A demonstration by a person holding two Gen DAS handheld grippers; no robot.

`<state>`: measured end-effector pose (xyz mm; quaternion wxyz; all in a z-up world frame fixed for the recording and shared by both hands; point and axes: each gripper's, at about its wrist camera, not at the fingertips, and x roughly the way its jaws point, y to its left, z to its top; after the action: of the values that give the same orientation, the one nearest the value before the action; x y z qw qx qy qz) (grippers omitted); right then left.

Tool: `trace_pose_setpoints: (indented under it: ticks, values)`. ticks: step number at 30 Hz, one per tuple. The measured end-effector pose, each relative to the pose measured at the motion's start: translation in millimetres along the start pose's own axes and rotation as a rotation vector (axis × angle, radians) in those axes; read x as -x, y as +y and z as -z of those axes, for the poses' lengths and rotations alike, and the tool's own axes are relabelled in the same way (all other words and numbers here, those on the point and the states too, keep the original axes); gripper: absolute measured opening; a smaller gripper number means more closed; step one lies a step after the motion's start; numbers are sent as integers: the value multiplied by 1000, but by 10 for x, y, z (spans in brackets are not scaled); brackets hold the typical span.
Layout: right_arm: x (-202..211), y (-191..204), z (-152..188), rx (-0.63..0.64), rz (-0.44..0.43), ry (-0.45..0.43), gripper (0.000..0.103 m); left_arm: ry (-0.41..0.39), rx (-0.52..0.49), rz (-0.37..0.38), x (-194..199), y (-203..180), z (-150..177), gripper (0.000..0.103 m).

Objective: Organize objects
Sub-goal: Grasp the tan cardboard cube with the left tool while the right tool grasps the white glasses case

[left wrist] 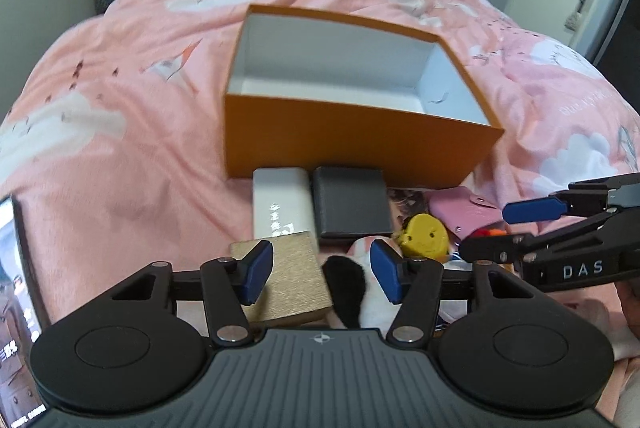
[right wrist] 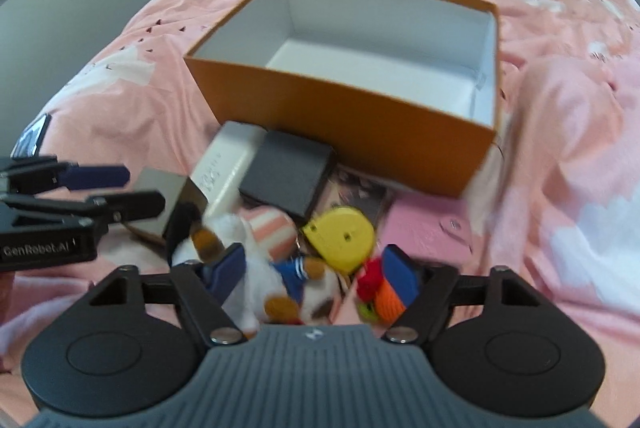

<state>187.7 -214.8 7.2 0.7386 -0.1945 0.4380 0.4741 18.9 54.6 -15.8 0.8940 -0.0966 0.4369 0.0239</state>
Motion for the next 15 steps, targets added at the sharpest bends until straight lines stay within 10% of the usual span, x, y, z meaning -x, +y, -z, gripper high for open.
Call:
trace_pose_setpoints:
  ticks: [15]
  values:
    - [-383, 115, -406, 90, -113, 44, 71, 190, 155, -103, -428, 223, -72, 84]
